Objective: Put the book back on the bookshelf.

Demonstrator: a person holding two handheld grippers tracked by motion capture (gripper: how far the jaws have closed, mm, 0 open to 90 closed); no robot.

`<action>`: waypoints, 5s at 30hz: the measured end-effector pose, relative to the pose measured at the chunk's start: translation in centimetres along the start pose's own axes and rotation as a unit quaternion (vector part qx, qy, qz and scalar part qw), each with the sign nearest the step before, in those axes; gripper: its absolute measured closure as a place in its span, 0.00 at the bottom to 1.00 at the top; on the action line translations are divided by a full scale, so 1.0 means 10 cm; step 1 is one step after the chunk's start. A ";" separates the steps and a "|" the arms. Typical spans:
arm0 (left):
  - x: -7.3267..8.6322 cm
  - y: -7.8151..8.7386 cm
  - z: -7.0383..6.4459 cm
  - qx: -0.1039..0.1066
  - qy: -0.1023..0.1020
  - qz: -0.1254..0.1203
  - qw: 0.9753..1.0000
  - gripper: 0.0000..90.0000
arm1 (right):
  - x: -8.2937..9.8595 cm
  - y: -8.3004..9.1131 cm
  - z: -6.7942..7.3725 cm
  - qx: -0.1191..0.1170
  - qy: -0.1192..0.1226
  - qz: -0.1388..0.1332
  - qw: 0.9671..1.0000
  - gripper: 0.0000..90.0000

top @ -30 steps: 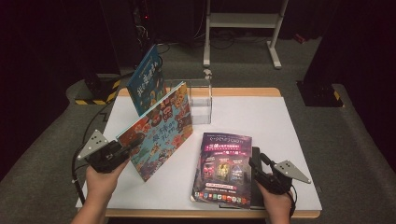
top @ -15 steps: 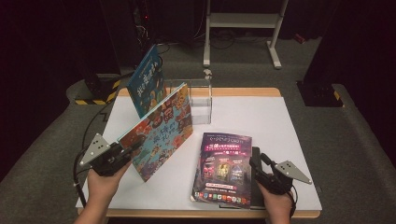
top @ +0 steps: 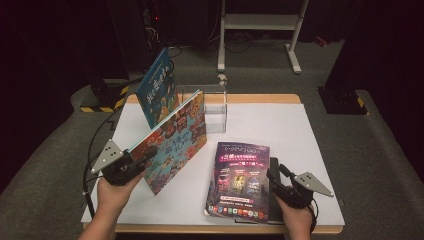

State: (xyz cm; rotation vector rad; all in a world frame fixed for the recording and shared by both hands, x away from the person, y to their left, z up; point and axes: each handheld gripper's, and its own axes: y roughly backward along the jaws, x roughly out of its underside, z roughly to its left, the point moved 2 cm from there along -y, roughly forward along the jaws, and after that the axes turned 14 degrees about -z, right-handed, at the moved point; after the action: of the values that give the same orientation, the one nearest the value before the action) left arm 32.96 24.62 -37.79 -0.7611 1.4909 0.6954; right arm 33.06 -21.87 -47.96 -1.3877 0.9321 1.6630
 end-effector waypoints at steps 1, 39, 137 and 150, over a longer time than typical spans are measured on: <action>0.00 0.00 0.00 0.000 0.000 0.000 1.000 0.82 | 0.00 0.00 0.00 0.000 -0.001 0.000 1.000 0.50; -0.05 -0.16 0.06 -0.008 -0.015 -0.041 0.999 0.87 | 0.00 -0.01 -0.26 0.035 0.024 0.030 0.999 0.44; -0.22 -0.97 0.39 -0.205 -0.035 -0.036 0.977 0.90 | 0.03 0.14 -0.31 0.009 -0.029 -0.004 1.000 0.49; -0.16 -0.85 0.39 -0.195 -0.019 -0.023 0.980 0.89 | 0.05 0.12 -0.30 0.007 -0.030 0.000 1.000 0.49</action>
State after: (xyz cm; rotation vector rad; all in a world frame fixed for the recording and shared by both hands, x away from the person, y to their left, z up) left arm 42.12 22.74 -36.26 -1.0696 1.3113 0.9779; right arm 33.17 -25.03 -48.77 -1.3217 0.9077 1.6867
